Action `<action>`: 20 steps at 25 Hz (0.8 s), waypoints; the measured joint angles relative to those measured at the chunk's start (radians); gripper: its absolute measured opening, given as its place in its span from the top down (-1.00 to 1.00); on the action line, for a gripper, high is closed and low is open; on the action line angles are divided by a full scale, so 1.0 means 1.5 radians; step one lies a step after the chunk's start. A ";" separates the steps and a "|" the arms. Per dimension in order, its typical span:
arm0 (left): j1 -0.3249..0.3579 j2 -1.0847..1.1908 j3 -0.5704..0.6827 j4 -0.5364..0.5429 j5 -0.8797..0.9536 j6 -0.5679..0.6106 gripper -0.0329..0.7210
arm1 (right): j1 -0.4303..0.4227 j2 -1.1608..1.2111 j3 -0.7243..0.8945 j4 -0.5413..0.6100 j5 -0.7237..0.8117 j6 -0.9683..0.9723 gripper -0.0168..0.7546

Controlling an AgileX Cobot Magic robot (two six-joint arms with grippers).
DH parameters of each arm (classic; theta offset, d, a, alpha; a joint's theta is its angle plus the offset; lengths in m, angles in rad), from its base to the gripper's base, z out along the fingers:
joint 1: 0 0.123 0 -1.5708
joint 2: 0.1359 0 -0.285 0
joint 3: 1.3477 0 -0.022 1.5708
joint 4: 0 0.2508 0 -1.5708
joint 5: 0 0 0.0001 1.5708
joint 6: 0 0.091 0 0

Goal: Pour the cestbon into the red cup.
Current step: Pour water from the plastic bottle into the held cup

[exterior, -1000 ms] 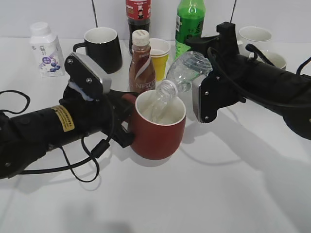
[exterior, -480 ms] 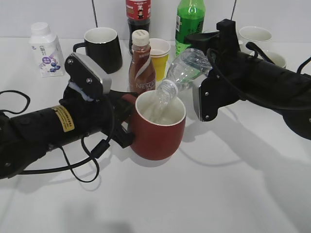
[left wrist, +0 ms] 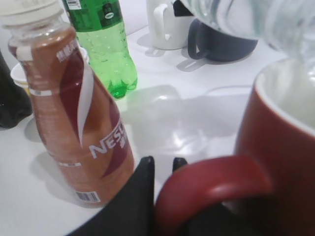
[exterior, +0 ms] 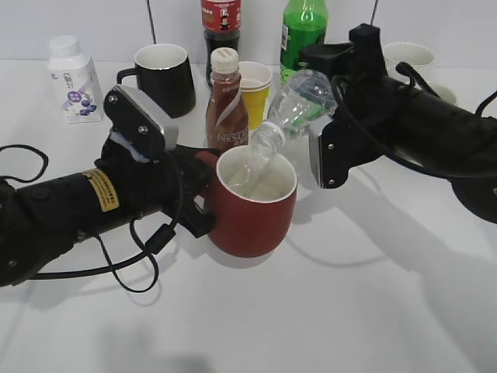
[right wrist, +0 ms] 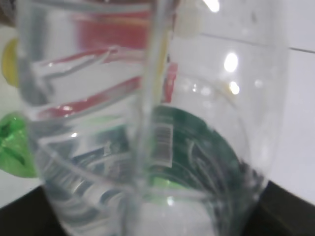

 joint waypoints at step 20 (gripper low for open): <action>0.000 0.000 0.000 -0.006 -0.004 0.003 0.72 | 0.000 0.000 -0.001 0.015 -0.010 0.034 -0.25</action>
